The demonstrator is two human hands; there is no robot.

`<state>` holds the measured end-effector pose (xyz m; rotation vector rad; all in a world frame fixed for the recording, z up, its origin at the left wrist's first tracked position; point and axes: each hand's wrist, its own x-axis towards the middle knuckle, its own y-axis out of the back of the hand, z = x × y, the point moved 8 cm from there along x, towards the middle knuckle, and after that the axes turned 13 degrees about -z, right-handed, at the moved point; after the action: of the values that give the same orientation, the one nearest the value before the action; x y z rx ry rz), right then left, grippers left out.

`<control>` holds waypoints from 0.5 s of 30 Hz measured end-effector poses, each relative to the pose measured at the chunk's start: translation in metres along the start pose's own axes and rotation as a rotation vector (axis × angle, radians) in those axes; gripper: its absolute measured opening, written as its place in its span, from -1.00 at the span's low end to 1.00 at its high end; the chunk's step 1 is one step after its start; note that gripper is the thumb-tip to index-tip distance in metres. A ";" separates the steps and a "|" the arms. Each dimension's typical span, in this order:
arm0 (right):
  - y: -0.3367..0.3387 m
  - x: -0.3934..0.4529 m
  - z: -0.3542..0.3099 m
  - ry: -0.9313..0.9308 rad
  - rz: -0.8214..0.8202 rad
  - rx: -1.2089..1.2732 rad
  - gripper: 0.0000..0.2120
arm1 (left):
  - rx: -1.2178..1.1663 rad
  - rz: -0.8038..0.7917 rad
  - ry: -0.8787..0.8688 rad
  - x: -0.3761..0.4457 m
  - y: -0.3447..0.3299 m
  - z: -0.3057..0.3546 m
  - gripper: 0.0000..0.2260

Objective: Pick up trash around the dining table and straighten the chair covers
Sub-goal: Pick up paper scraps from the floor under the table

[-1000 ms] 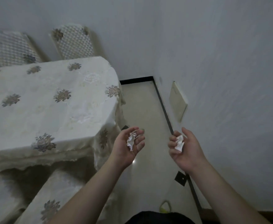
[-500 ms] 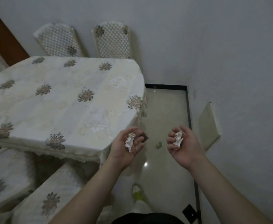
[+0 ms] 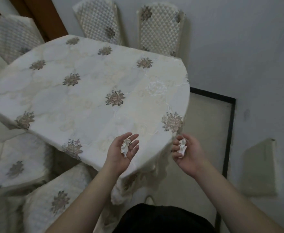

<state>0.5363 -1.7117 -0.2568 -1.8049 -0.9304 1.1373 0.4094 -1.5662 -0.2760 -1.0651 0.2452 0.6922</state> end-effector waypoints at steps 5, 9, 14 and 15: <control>0.015 0.037 -0.014 -0.113 0.082 -0.063 -0.78 | -0.076 0.100 -0.063 0.039 0.011 0.015 -0.87; 0.024 0.070 -0.031 -0.229 0.063 -0.107 -0.52 | -0.074 0.198 -0.081 0.063 0.019 0.014 -0.88; 0.023 0.107 -0.046 -0.373 0.065 -0.232 -0.59 | 0.433 0.558 -0.144 0.080 0.042 0.032 -0.93; 0.024 0.114 -0.049 -0.394 0.074 -0.259 -0.72 | 0.633 0.620 -0.162 0.081 0.044 0.040 -0.93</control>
<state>0.6235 -1.6333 -0.3042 -1.8638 -1.2968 1.5123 0.4379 -1.4862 -0.3291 -0.3088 0.6216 1.1514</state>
